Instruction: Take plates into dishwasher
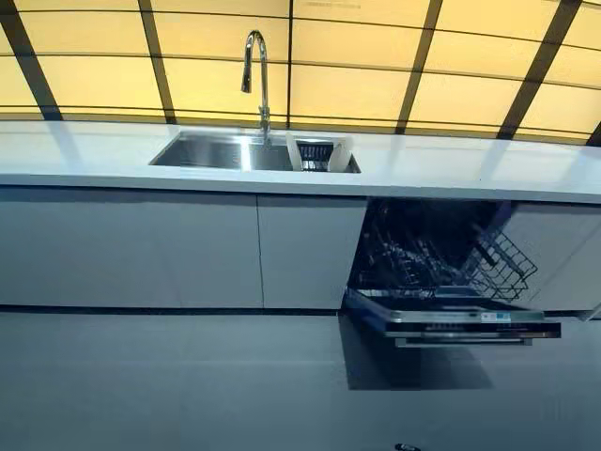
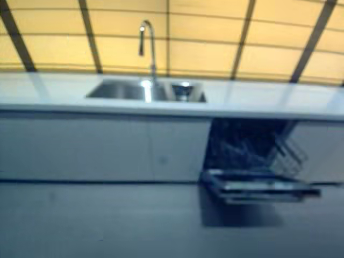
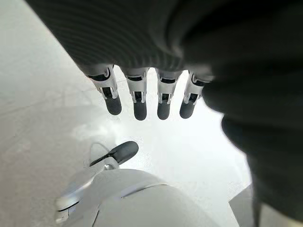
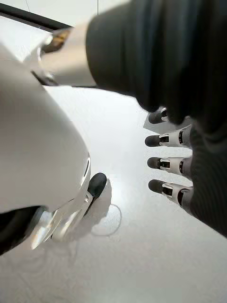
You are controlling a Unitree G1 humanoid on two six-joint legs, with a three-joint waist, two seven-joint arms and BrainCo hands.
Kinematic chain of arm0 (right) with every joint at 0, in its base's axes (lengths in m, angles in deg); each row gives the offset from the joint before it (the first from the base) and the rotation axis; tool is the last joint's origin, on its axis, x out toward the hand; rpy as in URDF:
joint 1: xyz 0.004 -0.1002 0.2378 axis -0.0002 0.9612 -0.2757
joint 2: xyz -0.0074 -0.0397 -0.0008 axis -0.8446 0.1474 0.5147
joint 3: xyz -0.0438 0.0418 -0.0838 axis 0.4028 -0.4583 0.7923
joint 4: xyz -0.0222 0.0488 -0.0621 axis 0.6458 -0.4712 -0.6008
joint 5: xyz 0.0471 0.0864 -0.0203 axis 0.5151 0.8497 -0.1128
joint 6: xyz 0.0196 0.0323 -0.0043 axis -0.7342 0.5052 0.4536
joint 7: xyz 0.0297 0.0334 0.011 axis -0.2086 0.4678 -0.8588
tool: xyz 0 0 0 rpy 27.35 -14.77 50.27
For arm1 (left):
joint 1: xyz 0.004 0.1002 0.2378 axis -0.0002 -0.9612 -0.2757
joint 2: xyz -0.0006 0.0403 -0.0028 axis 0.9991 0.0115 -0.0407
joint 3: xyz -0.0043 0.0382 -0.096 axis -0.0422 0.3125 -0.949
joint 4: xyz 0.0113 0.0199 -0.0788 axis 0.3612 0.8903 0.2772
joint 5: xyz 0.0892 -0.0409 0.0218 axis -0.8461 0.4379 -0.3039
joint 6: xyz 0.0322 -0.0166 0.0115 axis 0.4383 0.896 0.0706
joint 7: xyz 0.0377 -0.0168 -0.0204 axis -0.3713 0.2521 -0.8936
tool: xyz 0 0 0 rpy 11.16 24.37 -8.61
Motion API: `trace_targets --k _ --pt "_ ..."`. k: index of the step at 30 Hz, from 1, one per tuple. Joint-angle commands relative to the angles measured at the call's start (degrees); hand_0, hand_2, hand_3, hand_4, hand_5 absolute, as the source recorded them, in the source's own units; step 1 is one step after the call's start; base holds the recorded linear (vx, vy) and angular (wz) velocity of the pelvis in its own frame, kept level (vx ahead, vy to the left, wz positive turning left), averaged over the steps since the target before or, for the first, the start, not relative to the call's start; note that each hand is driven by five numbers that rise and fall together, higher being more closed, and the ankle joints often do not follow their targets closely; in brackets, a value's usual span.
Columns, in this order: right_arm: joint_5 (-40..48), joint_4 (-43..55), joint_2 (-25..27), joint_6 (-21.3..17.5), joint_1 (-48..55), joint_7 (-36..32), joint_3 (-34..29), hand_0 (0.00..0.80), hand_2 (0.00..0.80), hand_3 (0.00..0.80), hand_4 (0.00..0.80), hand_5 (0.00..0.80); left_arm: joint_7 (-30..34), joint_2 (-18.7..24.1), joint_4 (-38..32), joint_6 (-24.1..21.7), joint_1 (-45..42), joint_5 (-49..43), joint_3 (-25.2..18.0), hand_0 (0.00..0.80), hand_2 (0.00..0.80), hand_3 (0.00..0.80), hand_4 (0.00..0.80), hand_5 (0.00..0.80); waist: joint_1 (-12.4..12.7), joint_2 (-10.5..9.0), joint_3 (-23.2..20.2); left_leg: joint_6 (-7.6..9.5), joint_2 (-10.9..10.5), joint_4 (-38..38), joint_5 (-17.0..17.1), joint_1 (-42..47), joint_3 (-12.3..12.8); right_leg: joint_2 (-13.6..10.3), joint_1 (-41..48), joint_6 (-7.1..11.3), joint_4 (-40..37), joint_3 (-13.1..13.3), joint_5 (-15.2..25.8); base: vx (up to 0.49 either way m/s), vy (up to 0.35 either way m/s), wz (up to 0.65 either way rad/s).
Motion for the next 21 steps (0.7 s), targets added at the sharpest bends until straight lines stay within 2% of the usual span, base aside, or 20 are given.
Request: trace_targets --k 1,11,15,18,19,20,21 --pt "1.2 -0.5 -0.5 0.0 -5.2 0.3 0.5 0.0 0.0 0.0 0.0 0.0 -0.5 -1.5 -0.1 -1.2 4.8 0.9 0.0 0.0 0.0 0.0 0.0 0.0 0.1 -0.15 5.3 3.48 -5.3 0.4 -5.8 2.0 0.8 -0.2 2.2 3.53 0.2 -1.2 -1.5 0.0 0.0 0.0" --pt "1.1 -0.3 -0.5 0.0 -5.1 0.4 0.5 0.0 0.0 0.0 0.0 0.0 -0.9 -1.6 0.2 -0.7 4.6 0.7 -0.4 0.0 0.0 0.0 0.0 0.0 0.2 -0.21 5.1 3.43 -5.5 0.4 -5.8 2.0 0.7 -0.2 2.4 3.47 0.1 -1.5 -1.7 0.0 0.0 0.0" --pt "1.6 0.0 -0.4 -2.5 -5.0 -1.0 0.7 0.0 0.0 0.0 0.0 0.0 -1.2 -1.5 0.2 -0.5 4.4 0.3 -0.5 0.0 0.0 0.0 0.0 0.0 0.4 -0.29 5.0 3.43 -5.5 0.4 -5.9 2.2 0.6 -0.1 2.6 3.46 0.1 -1.5 -1.7 0.0 0.0 0.0" --pt "4.4 2.8 0.0 -5.2 -5.4 -5.1 1.4 0.0 0.0 0.0 0.0 0.0 -1.2 -1.5 -0.1 -0.2 4.3 -0.6 -0.4 0.0 0.0 0.0 0.0 0.0 0.6 -0.49 4.9 3.43 -5.6 0.4 -5.9 2.3 0.4 -0.2 2.8 3.56 0.1 -1.6 -1.7 0.001 -0.003 0.01" --pt "6.3 5.3 0.2 -4.7 -5.6 -8.1 2.0 0.0 0.0 0.0 0.0 0.0 -1.3 -1.4 -0.4 -0.1 4.2 -0.8 -0.2 0.0 0.0 0.0 0.0 0.0 0.7 -0.62 4.9 3.42 -5.6 0.4 -5.9 2.3 0.4 -0.2 2.8 3.58 0.1 -1.7 -1.6 -0.011 -0.023 0.04" --pt "10.0 11.2 0.8 -2.0 -6.0 -13.7 3.2 0.0 0.0 0.0 0.0 0.0 -1.3 -1.1 -1.2 0.2 4.0 -1.3 0.0 0.0 0.0 0.0 0.0 0.0 0.8 -0.86 4.9 3.4 -5.5 0.4 -5.8 2.2 0.4 -0.2 2.7 3.57 0.1 -1.7 -1.6 -0.02 -0.032 0.03" --pt "12.3 15.3 1.2 0.9 -6.0 -16.6 3.7 0.0 0.0 0.0 0.0 0.0 -1.2 -0.8 -1.7 0.4 3.7 -1.6 0.1 0.0 0.0 0.0 0.0 0.0 0.9 -1.01 5.0 3.42 -5.5 0.4 -5.8 2.1 0.4 -0.2 2.7 3.54 0.1 -1.8 -1.5 -0.036 -0.049 -0.01"
